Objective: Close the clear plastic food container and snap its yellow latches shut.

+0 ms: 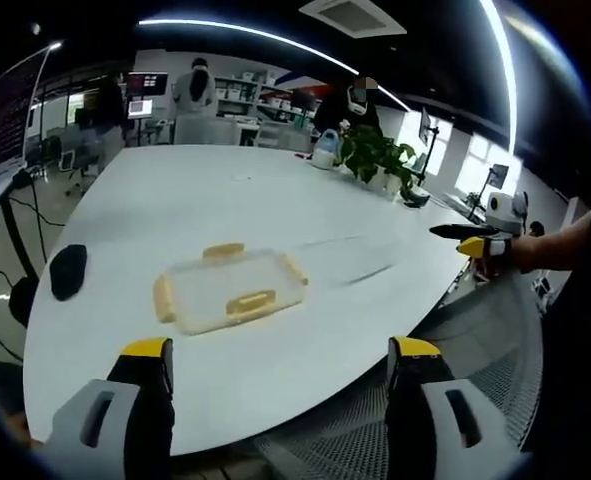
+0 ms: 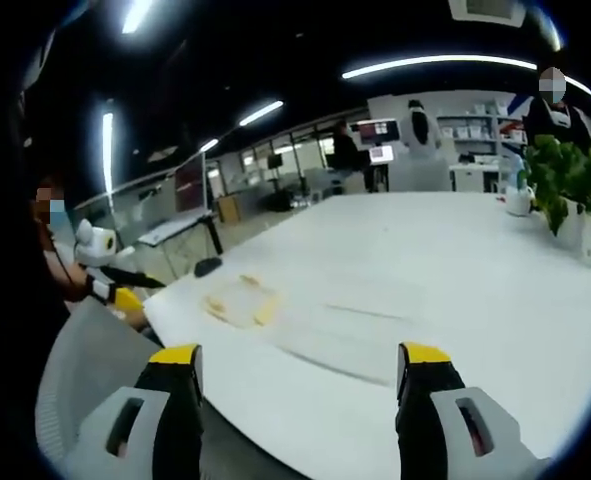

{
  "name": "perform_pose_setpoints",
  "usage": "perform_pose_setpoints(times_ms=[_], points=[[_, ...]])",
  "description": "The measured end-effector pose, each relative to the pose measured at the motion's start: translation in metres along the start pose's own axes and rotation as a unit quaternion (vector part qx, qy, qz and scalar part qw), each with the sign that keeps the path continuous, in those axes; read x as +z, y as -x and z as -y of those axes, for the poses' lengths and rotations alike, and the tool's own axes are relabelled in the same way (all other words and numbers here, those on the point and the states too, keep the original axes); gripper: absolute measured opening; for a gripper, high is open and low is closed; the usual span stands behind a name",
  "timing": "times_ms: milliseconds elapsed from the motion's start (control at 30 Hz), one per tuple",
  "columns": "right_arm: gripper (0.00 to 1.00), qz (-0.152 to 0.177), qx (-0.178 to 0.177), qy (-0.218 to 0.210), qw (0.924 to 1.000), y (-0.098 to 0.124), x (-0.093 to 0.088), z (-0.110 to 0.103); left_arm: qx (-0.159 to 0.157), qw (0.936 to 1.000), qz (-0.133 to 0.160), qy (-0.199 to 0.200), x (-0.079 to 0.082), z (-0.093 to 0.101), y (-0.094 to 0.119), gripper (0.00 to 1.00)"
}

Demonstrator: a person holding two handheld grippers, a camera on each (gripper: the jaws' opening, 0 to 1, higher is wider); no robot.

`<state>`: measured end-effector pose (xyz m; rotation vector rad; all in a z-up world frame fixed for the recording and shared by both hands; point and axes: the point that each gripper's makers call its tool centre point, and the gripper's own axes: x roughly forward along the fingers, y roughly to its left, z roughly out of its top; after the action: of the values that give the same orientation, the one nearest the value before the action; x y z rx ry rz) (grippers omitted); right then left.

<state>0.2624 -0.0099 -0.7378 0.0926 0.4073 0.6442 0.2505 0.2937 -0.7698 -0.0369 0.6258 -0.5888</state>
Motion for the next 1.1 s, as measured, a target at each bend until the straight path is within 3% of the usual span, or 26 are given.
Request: perform_pose_setpoints(times_ms=[833, 1100], points=[[0.78, -0.002, -0.005, 0.01, 0.9999, -0.002, 0.004, 0.006, -0.012, 0.9999, 0.003, 0.001, 0.005, 0.001, -0.007, 0.88], [0.78, 0.02, 0.006, 0.019, 0.9996, -0.01, 0.033, 0.003, -0.013, 0.9999, 0.002, -0.009, 0.008, -0.003, -0.008, 0.87]])
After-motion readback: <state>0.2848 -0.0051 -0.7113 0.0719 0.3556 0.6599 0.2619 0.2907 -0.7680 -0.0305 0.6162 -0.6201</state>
